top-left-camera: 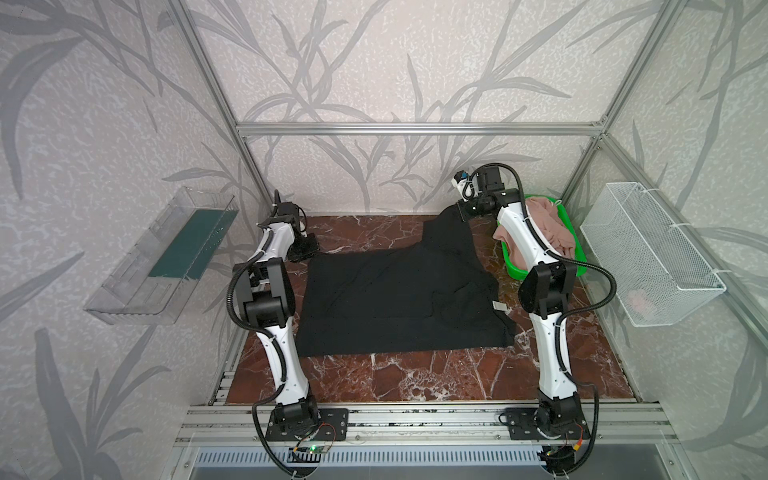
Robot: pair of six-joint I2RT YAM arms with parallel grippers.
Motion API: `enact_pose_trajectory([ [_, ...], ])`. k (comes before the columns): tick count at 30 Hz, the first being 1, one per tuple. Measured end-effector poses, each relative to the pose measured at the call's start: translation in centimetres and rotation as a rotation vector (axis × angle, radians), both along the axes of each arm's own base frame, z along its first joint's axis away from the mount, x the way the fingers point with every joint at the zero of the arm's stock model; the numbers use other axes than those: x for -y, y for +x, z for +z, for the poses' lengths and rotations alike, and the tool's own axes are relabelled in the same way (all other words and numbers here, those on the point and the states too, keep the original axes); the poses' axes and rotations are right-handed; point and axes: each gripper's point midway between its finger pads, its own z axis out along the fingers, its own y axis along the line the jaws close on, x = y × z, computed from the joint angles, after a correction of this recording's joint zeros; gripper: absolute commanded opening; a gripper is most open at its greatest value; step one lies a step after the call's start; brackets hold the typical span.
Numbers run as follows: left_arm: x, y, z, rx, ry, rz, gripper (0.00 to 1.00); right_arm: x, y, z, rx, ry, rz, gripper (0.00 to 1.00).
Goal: Fold and stack the mixed laundry pile
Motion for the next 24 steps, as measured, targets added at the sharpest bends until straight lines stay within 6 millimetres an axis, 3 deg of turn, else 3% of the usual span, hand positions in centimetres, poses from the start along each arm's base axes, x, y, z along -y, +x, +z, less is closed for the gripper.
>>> enact_pose_trajectory([
  [6, -0.1, -1.3, -1.7, -0.052, -0.01, 0.031, 0.0, -2.2, -1.2, -0.1, 0.014, -0.046, 0.087, 0.0],
  [10, -0.5, -2.3, -1.6, -0.07, -0.012, 0.068, 0.0, -2.8, -3.2, -0.2, -0.008, -0.089, 0.126, 0.0],
  [16, -1.7, -5.1, 0.4, -0.081, -0.026, 0.159, 0.0, -1.7, -10.7, 0.2, -0.033, -0.133, 0.15, 0.0],
  [21, -2.7, -7.1, 1.9, -0.069, -0.084, 0.225, 0.0, 0.4, -17.9, 2.8, 0.049, -0.071, 0.124, 0.0],
  [24, -2.4, -8.5, 1.6, -0.088, -0.122, 0.244, 0.0, 1.0, -20.8, 4.2, 0.098, -0.026, 0.112, 0.0],
])
